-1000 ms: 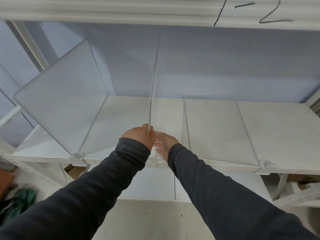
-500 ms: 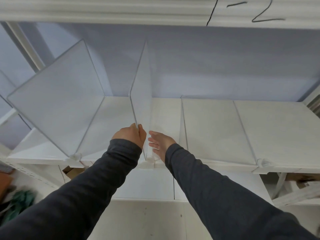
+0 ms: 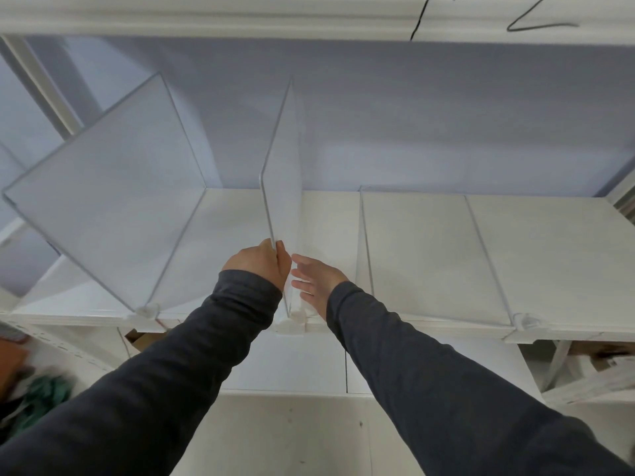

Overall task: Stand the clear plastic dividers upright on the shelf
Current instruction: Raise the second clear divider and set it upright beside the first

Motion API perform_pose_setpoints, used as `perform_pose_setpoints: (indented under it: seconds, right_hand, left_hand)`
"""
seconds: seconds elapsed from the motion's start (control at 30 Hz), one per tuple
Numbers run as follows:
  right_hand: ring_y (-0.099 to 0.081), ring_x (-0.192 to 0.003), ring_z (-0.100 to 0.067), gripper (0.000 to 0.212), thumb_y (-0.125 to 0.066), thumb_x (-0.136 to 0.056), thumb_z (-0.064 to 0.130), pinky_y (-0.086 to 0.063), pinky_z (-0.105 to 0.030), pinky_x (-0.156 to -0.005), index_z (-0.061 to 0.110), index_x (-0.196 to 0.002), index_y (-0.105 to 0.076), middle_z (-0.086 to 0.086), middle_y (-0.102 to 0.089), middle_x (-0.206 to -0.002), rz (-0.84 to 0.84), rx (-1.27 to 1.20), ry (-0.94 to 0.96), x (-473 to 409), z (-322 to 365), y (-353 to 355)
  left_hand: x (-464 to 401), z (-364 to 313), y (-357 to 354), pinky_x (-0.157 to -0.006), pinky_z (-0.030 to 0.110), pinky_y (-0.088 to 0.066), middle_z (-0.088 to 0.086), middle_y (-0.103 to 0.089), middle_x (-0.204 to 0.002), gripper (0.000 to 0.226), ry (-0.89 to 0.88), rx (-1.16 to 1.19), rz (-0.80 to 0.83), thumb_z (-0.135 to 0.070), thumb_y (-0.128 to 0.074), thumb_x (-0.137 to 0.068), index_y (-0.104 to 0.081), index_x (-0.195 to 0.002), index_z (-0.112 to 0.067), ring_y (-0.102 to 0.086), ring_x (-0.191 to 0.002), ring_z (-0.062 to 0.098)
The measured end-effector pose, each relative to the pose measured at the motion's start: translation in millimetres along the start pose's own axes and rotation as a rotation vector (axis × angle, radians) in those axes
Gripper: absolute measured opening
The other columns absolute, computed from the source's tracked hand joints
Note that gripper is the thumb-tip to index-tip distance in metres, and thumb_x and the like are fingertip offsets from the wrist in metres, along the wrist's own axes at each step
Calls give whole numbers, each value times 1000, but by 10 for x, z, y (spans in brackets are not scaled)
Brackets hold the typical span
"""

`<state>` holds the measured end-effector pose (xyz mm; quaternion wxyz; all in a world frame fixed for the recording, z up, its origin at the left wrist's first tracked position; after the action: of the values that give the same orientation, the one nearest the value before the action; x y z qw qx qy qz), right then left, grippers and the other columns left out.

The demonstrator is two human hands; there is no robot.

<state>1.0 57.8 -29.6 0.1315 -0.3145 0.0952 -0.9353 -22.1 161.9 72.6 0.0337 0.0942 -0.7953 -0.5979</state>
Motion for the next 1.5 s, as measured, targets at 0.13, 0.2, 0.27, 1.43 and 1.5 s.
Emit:
perform_pose_setpoints:
  seconds: [0.13, 0.2, 0.27, 1.43, 1.5]
  right_hand:
    - [-40, -137, -26, 43, -47, -98, 29, -26, -40, -117, 19, -140, -43, -5, -40, -150, -5, -28, 1, -29, -4, 19]
    - [-40, -137, -26, 42, -47, -98, 29, -26, -41, -117, 20, -139, -44, -5, -40, -150, 3, -32, 9, -38, -13, 23]
    - [-41, -136, -27, 43, -47, -98, 29, -27, -41, -117, 20, -140, -44, -5, -40, -150, 4, -22, 16, -50, -12, 23]
    - [-44, -133, -24, 39, -47, -99, 25, -32, -38, -114, 21, -138, -48, -5, -44, -146, -37, 3, -11, -94, -4, 16]
    - [-45, -132, -24, 38, -49, -99, 27, -33, -37, -112, 21, -136, -50, -5, -45, -145, -43, 5, -11, -93, -1, 24]
  left_hand:
    - [-13, -10, -30, -67, 32, -42, 9, -53, -70, 51, -3, 8, -1, -33, -20, -99, -58, -100, 0, -51, -67, 25]
    - [-12, -17, -35, -69, 32, -44, 11, -56, -72, 51, -4, 17, 2, -33, -19, -99, -58, -101, 0, -54, -69, 26]
    - [-27, -32, -46, -73, 34, -47, 15, -64, -79, 52, -1, 26, 19, -34, -19, -100, -58, -103, -1, -61, -76, 30]
    - [43, 27, -241, -69, 31, -39, 17, -69, -91, 51, -18, -34, 70, -34, -20, -99, -59, -103, -2, -54, -73, 27]
    - [38, 36, -237, -69, 31, -40, 16, -69, -90, 50, -25, -41, 64, -35, -20, -99, -59, -104, -3, -59, -77, 30]
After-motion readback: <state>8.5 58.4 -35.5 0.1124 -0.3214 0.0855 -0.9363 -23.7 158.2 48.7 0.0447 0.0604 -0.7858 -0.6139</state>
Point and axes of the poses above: each hand's wrist, its own x-axis away from the middle knuckle, its own y-axis out of the back of the hand, z = x × y, the point moved 5 cm from there along -x, towards the middle knuckle
